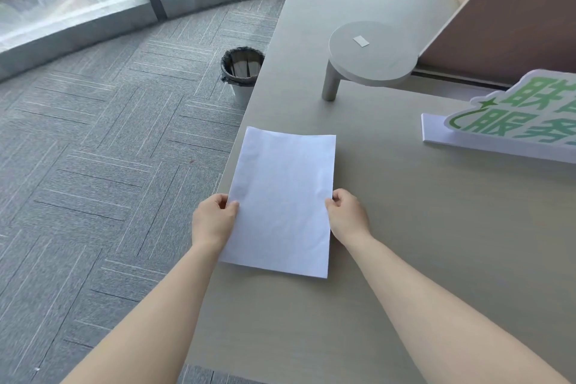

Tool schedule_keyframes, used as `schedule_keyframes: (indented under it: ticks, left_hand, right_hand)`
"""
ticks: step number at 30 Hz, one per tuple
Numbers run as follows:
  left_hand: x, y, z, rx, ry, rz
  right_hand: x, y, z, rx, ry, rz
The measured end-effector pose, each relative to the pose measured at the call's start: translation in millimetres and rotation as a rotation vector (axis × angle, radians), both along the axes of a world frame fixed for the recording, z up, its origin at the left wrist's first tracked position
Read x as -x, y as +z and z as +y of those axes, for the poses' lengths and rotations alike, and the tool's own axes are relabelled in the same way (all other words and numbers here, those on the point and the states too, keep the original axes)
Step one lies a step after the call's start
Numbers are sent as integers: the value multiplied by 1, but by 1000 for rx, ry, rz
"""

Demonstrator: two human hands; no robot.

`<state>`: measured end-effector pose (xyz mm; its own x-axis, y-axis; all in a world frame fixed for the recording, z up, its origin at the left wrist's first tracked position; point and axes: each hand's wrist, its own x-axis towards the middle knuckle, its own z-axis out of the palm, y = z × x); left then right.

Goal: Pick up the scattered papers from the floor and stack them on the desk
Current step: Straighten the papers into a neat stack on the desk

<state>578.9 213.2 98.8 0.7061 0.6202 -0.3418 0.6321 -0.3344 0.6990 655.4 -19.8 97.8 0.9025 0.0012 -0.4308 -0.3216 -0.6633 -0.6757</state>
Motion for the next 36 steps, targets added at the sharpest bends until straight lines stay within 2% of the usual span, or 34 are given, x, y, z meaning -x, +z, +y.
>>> schedule_keyframes:
  ticks: [8, 22, 36]
  left_hand:
    - [0, -5, -1, -177, -8, -2]
    - [-5, -9, 0, -173, 25, -37]
    - [-6, -9, -4, -228, 1, -35]
  right_hand:
    - [7, 6, 1, 159, -38, -24]
    - [10, 8, 3, 258, -9, -13]
    - [11, 8, 5, 264, 1, -21]
